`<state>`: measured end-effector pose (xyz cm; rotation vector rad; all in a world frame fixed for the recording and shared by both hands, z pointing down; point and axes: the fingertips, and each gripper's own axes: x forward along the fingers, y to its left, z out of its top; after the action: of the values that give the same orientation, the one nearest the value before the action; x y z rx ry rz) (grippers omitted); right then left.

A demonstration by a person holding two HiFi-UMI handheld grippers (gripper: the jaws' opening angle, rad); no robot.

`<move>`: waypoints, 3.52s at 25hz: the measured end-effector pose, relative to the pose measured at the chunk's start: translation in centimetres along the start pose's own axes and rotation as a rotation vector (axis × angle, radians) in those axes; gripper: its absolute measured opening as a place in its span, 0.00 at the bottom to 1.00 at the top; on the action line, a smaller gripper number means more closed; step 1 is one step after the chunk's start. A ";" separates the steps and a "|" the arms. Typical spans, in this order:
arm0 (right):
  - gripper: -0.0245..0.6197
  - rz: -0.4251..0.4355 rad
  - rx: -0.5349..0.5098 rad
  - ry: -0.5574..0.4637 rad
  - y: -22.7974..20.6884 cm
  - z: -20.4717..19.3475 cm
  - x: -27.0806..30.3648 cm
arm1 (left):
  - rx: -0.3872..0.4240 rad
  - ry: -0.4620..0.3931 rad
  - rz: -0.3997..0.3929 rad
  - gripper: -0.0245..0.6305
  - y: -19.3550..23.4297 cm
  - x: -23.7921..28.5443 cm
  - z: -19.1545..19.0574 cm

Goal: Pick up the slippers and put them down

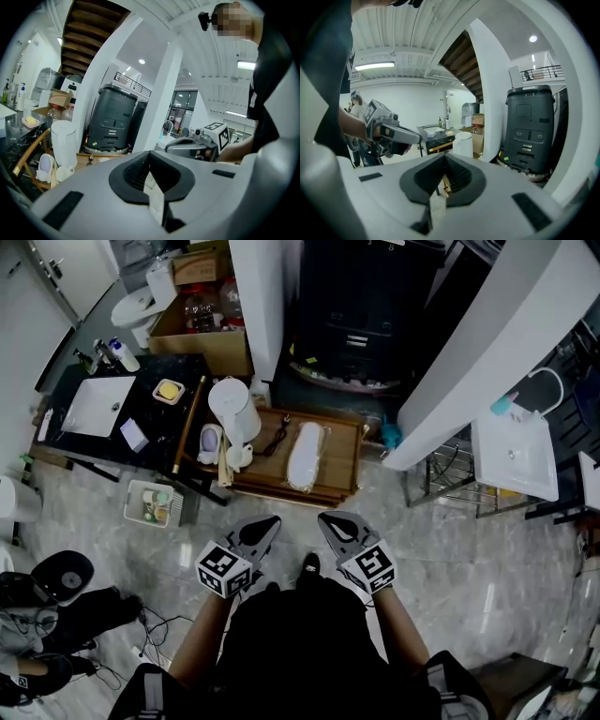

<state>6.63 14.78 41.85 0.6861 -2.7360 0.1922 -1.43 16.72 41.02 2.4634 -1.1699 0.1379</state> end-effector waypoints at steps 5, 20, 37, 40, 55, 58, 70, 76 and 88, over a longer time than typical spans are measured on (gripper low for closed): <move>0.05 0.054 -0.014 0.008 -2.4 -0.1 0.3 | -0.018 -0.018 0.048 0.06 0.3 2.0 1.0; 0.05 0.088 -0.011 0.080 -5.2 -1.0 2.4 | -0.049 -0.040 0.067 0.06 3.1 4.0 2.2; 0.05 -0.081 0.028 0.068 -7.8 1.3 9.2 | -0.005 0.107 -0.114 0.06 11.3 6.8 1.7; 0.05 -0.113 0.048 0.082 -8.3 0.5 10.0 | -0.004 0.140 -0.151 0.06 12.3 7.2 0.8; 0.05 -0.088 0.169 0.170 -12.5 -7.3 12.6 | -0.065 0.244 -0.158 0.06 15.4 13.0 -3.3; 0.05 -0.064 0.195 0.176 -12.8 -8.6 13.8 | -0.112 0.244 -0.135 0.06 16.0 14.0 -4.5; 0.05 0.021 0.281 0.238 -13.2 -15.1 17.4 | -0.198 0.310 -0.120 0.06 18.4 16.9 -11.4; 0.19 0.005 0.299 0.282 -15.0 -18.2 18.9 | -0.209 0.345 -0.084 0.12 21.3 18.8 -14.5; 0.32 -0.018 0.389 0.341 -17.8 -23.2 20.3 | -0.262 0.414 -0.047 0.27 24.2 21.6 -19.4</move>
<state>4.38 -4.94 71.41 0.6998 -2.3822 0.7766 -4.28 -4.73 72.04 2.0990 -0.8877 0.4299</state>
